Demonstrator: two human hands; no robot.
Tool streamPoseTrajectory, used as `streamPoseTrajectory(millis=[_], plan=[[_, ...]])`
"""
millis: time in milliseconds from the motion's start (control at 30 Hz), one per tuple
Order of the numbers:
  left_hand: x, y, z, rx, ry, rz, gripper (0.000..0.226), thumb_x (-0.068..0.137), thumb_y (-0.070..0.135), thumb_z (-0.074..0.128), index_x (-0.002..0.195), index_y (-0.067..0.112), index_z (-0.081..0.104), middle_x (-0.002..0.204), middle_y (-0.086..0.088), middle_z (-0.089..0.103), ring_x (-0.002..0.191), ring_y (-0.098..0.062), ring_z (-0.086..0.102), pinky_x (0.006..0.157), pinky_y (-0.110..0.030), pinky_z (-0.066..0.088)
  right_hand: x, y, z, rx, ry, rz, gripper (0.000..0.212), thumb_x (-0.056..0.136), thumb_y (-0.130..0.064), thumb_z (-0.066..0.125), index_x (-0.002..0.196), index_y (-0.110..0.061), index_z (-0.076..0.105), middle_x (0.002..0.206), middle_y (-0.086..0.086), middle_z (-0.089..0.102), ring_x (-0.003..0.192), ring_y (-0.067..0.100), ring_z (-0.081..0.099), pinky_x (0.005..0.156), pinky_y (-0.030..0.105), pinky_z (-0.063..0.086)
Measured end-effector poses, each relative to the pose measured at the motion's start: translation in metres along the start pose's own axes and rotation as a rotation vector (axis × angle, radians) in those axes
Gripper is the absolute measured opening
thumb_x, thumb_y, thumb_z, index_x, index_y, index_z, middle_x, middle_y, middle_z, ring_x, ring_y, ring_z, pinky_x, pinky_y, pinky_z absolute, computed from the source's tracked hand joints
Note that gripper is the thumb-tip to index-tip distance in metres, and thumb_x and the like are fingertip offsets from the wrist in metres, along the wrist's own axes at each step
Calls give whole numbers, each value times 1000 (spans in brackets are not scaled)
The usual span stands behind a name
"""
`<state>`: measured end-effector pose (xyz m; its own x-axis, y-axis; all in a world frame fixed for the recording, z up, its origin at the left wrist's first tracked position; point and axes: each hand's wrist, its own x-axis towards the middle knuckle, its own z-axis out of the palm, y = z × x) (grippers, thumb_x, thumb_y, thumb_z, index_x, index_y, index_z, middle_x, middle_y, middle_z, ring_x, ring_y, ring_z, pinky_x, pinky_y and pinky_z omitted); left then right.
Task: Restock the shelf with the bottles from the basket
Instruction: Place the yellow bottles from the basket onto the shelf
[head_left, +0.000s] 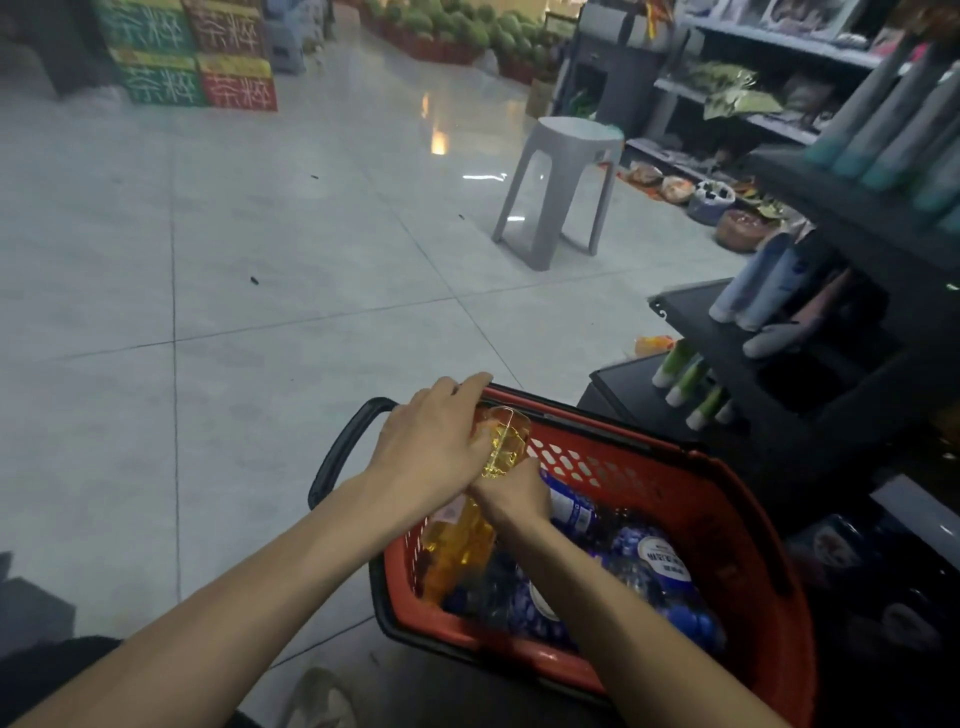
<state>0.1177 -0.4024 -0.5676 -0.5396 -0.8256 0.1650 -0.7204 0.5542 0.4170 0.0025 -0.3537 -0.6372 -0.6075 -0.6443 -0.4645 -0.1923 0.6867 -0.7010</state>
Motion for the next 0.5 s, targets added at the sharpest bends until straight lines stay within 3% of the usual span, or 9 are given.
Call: streamPoseTrajectory(millis=[67,167,300,400,500], plan=[[2,3,-3,-22,2,4,62,103,42,53,159,31,29,145,-2,54,128,-23,56,102,-44,52,0,-3,3,72,-22,64,92,76,-41,86,146,-9,36,120,8,61,96,23,62,78,34,50],[2,4,-9,-35,-7,35,60,102,42,55,157,32,33,146,0,53,129,-22,56,105,-42,52,-3,-7,-1,232,-89,140,60,79,-28,85,117,-8,43,94,1,56,75,14,56,80,36,50],[2,-3,-21,3,-11,61,55,102,42,54,155,31,40,142,-2,56,126,-23,58,102,-42,51,-12,-8,-7,377,-115,178,73,62,-21,95,121,-7,55,100,11,71,81,30,73,84,46,60],[0,-13,-25,39,-7,62,53,102,41,52,153,29,41,138,-3,58,121,-24,59,99,-43,52,-14,-4,-16,357,-92,140,83,47,-27,100,118,-11,61,101,11,75,84,33,75,84,52,61],[0,-20,-23,43,-1,77,55,101,42,55,152,30,40,137,-3,58,119,-24,60,98,-44,53,-19,-9,-43,278,-80,42,63,63,-20,95,116,-11,61,102,7,74,86,27,74,80,45,62]])
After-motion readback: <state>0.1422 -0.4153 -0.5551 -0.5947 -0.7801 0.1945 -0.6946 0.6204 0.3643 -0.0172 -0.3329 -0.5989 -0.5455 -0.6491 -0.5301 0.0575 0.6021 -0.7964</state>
